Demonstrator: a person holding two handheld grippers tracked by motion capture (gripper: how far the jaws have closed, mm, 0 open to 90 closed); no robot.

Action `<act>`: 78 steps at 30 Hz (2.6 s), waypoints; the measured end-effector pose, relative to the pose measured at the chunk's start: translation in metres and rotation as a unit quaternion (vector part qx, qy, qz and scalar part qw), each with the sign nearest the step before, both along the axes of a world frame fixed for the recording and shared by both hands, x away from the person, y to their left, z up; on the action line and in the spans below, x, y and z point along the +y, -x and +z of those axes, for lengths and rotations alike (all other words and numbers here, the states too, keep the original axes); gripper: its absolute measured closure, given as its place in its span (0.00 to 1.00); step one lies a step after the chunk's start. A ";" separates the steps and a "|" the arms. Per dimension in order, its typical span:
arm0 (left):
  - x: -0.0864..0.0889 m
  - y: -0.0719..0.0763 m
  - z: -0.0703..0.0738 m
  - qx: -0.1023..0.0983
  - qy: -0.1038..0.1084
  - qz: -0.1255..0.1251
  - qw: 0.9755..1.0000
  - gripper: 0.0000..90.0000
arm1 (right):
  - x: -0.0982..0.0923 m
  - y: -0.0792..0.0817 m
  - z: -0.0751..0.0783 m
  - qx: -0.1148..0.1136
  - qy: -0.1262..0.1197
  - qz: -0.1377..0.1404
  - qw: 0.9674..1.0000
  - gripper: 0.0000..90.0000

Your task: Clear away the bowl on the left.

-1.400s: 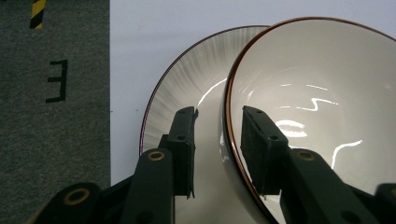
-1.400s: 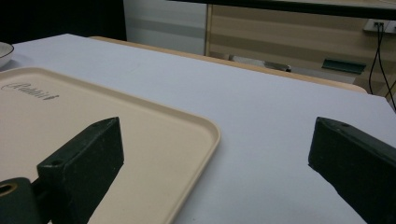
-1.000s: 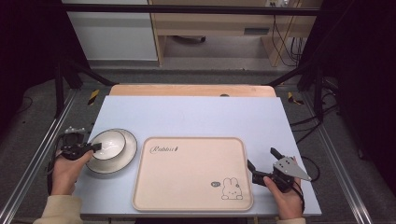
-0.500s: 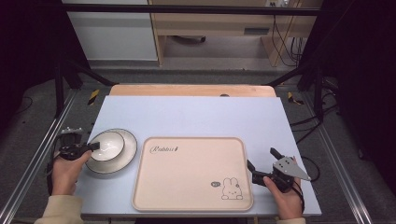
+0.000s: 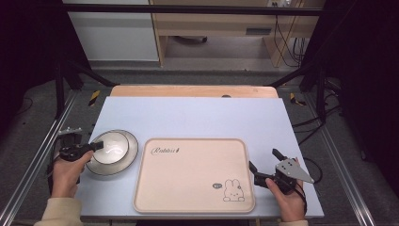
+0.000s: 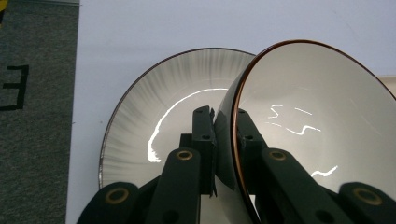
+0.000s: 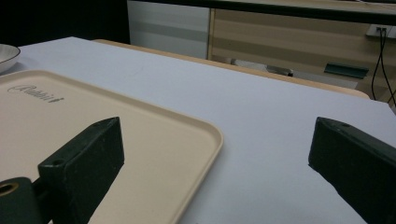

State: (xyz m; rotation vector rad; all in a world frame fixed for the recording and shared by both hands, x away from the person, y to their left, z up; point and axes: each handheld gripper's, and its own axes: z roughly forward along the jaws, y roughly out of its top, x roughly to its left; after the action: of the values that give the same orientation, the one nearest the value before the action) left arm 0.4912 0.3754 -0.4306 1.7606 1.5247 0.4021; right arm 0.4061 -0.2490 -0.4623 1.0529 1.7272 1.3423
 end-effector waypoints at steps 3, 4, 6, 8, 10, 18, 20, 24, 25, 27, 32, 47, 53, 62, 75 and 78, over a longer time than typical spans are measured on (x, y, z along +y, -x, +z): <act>-0.003 -0.001 0.000 0.002 0.002 -0.006 1.000 0.91 | 0.000 -0.001 0.000 0.001 0.004 -0.001 1.000 0.04; -0.004 -0.001 0.000 0.001 0.003 -0.007 1.000 0.91 | 0.000 -0.001 -0.001 0.000 0.004 0.000 1.000 0.04; -0.006 -0.001 0.001 0.001 0.003 -0.009 1.000 0.91 | 0.000 -0.001 0.000 0.000 0.004 0.000 1.000 0.04; -0.007 0.000 0.002 -0.003 0.006 -0.009 1.000 0.91 | 0.000 -0.001 0.000 -0.002 0.004 0.000 1.000 0.04; -0.007 0.000 0.004 -0.004 0.008 -0.011 1.000 0.91 | 0.000 0.000 0.000 -0.006 0.003 0.002 1.000 0.04; -0.012 0.002 0.009 -0.009 0.002 -0.016 1.000 0.91 | 0.001 0.000 0.000 -0.009 0.006 0.002 1.000 0.04; -0.014 0.002 0.010 -0.014 0.004 -0.017 1.000 0.91 | 0.001 0.000 0.000 -0.010 0.007 0.003 1.000 0.04; -0.016 0.003 0.014 -0.019 0.009 -0.021 1.000 0.91 | 0.000 0.000 0.000 -0.010 0.007 0.002 1.000 0.04; -0.017 0.003 0.015 -0.020 0.009 -0.021 1.000 0.91 | 0.000 0.000 0.000 -0.010 0.007 0.003 1.000 0.04; -0.019 0.004 0.017 -0.023 0.005 -0.025 0.999 0.91 | 0.000 0.000 0.000 -0.011 0.008 0.003 1.000 0.04; -0.024 0.005 0.021 -0.027 0.003 -0.032 0.999 0.91 | 0.000 0.000 0.000 -0.012 0.008 0.002 1.000 0.04; -0.053 0.007 0.029 -0.035 0.004 -0.076 0.996 0.91 | 0.000 0.000 0.001 -0.017 0.007 0.003 1.000 0.04; -0.070 0.008 0.030 -0.033 0.004 -0.101 0.994 0.91 | 0.000 0.000 0.001 -0.019 0.008 0.004 1.000 0.04; -0.094 0.007 0.026 -0.030 0.000 -0.126 0.992 0.91 | 0.000 0.001 0.001 -0.019 0.008 0.004 1.000 0.04; -0.121 0.007 0.020 -0.022 -0.009 -0.157 0.987 0.91 | -0.001 0.001 0.001 -0.018 0.006 0.003 1.000 0.04; -0.126 0.008 0.020 -0.023 -0.006 -0.162 0.986 0.91 | -0.001 0.001 0.001 -0.018 0.006 0.003 1.000 0.04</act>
State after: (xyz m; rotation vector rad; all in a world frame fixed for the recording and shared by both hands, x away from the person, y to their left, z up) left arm 0.4833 0.2491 -0.4107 1.9532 1.1772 0.2848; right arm 0.4052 -0.2497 -0.4608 1.0110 1.7116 1.3454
